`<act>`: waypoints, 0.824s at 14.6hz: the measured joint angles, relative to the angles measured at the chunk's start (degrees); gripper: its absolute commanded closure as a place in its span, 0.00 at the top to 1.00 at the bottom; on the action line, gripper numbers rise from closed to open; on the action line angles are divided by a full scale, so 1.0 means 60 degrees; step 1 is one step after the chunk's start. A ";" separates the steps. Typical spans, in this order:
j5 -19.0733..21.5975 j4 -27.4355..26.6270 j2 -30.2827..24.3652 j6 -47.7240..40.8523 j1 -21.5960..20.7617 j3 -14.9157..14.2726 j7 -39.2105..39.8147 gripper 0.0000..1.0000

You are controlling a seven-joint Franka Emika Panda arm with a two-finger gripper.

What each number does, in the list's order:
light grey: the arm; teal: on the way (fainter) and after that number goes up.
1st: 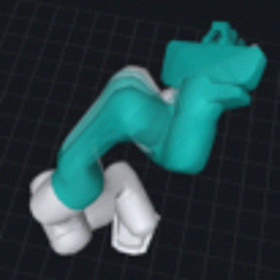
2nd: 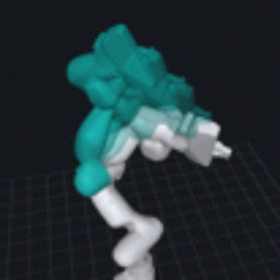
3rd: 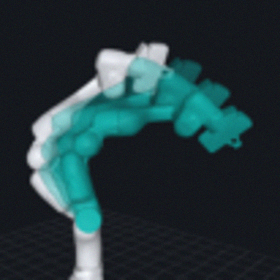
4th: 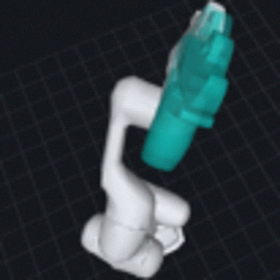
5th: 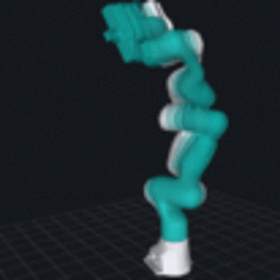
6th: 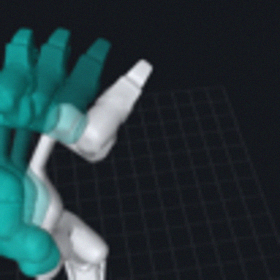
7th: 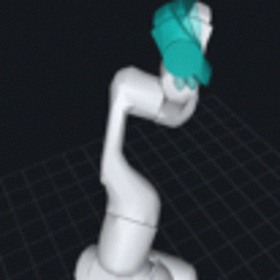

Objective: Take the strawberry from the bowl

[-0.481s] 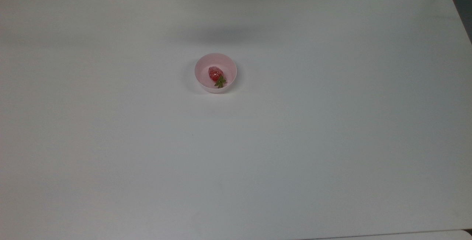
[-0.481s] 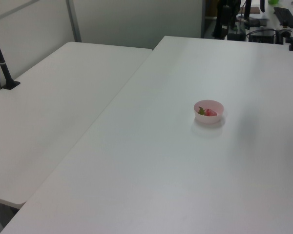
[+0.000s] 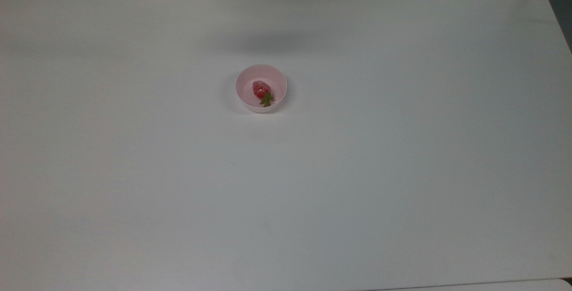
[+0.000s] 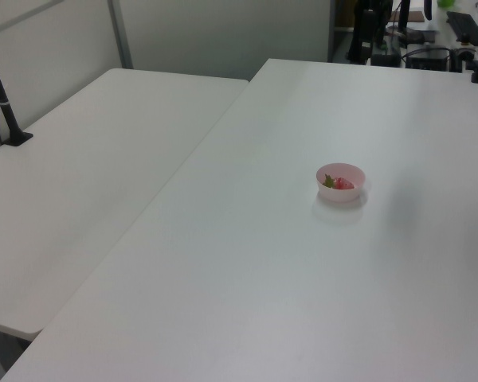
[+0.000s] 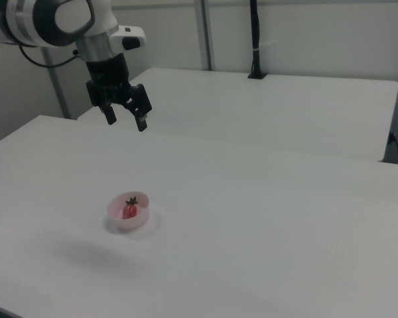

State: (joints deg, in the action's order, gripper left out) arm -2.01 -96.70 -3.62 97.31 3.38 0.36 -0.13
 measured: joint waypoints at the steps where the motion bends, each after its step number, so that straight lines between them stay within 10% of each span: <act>1: 0.0000 0.0000 0.0003 0.0000 0.0000 0.0000 0.0000 1.00; 7: 0.0000 -0.0005 0.0014 0.0000 -0.0001 0.0000 0.0363 1.00; 12: -0.0008 -0.0293 0.0358 -0.0001 -0.0118 0.0039 0.3687 1.00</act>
State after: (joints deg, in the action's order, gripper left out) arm -2.05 -98.46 -1.47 97.30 2.68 0.60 21.99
